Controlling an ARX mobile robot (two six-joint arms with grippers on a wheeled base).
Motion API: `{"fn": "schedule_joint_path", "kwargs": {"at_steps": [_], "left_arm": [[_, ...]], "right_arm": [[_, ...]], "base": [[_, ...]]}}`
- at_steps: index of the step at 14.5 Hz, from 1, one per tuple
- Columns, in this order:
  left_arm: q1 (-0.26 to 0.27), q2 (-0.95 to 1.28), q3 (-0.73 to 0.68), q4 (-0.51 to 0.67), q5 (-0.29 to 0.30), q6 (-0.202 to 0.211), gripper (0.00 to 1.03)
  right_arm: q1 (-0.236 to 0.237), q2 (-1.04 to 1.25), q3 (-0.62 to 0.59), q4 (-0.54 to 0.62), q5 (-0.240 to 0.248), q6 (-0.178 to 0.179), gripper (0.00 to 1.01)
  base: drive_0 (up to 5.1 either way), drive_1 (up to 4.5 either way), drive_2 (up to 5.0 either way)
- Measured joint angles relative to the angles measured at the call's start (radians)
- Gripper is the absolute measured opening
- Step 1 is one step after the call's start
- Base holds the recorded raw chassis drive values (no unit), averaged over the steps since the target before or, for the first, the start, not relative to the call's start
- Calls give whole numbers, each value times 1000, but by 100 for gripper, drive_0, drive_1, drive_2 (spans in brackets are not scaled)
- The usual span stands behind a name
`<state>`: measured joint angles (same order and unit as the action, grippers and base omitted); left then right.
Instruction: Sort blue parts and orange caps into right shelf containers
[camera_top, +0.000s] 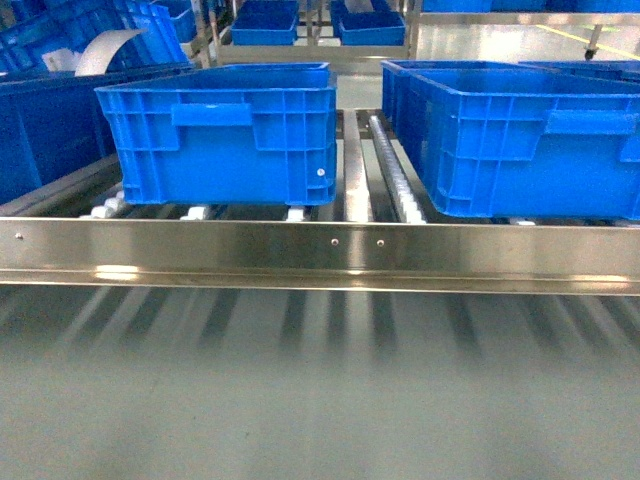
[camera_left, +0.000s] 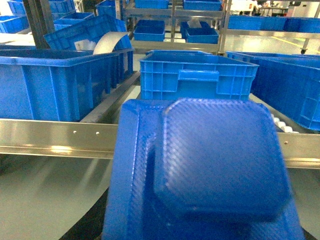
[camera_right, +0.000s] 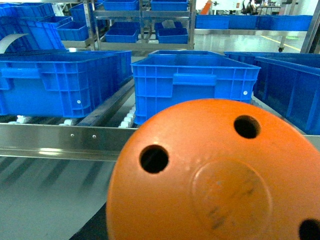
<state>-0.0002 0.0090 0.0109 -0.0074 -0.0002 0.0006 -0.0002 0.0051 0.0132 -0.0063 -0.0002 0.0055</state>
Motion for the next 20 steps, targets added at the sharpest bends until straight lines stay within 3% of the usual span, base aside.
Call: {"fn": "schedule_joint_path", "kwargs": {"at_steps": [2,20], "left_arm": [[0,0,0,1,0,0,43],[0,0,0,0,-2,0,42]], "right_arm": [[0,0,0,0,0,0,45],[0,0,0,0,0,0,45]], "base": [[0,0,0],[9,412,-394]]}}
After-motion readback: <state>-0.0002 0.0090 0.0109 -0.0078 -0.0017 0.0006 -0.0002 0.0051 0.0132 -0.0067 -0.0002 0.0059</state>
